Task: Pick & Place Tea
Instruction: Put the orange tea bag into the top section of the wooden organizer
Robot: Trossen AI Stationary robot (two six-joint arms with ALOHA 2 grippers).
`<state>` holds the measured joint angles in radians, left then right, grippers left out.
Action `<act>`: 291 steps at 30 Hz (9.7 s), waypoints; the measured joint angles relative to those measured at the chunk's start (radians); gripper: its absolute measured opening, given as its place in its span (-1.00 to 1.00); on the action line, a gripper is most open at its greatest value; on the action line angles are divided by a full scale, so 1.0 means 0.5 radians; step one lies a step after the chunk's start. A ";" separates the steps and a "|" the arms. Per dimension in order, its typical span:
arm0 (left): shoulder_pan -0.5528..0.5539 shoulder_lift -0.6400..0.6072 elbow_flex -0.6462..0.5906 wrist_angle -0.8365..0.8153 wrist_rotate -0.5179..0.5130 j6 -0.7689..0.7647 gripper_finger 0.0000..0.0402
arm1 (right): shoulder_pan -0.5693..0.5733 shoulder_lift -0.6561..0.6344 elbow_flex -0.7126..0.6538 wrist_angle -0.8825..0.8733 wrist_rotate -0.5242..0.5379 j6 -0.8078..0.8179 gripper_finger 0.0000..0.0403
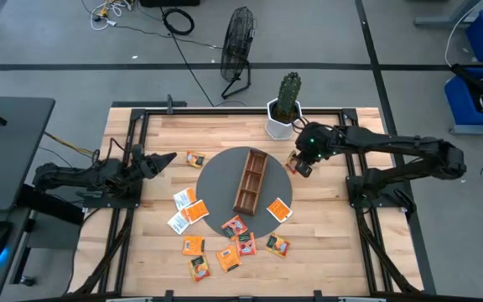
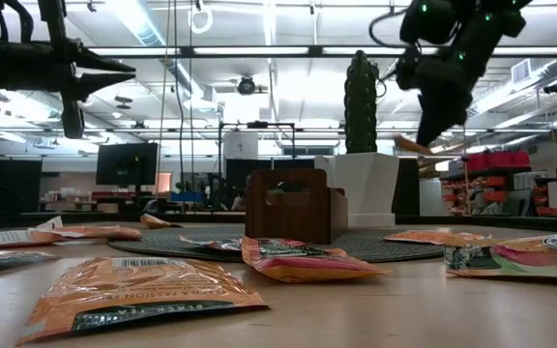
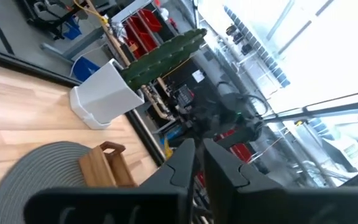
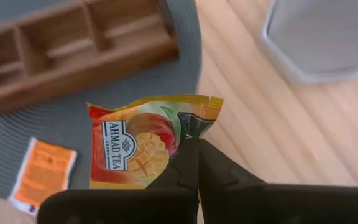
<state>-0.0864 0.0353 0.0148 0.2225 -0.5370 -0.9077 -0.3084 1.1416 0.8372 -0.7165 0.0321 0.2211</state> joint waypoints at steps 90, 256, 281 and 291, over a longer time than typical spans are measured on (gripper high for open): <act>0.521 2.220 1.034 0.820 0.678 0.738 -0.89 | 0.394 1.099 1.386 0.737 0.431 0.474 -1.00; 1.278 1.835 1.033 0.749 1.725 1.631 -0.69 | -0.233 0.969 0.526 0.224 -0.799 2.480 -1.00; 1.278 1.835 1.033 0.708 1.725 1.628 -0.69 | -0.198 0.929 0.526 0.204 -0.752 2.181 -0.29; 1.278 1.835 1.033 0.476 1.725 1.627 -0.69 | 0.076 0.858 0.526 0.219 -0.494 1.896 -0.20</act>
<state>0.5526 0.9527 0.5312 0.4605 0.3256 -0.0944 -0.2702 1.5704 1.1004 -0.6071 -0.2150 1.1691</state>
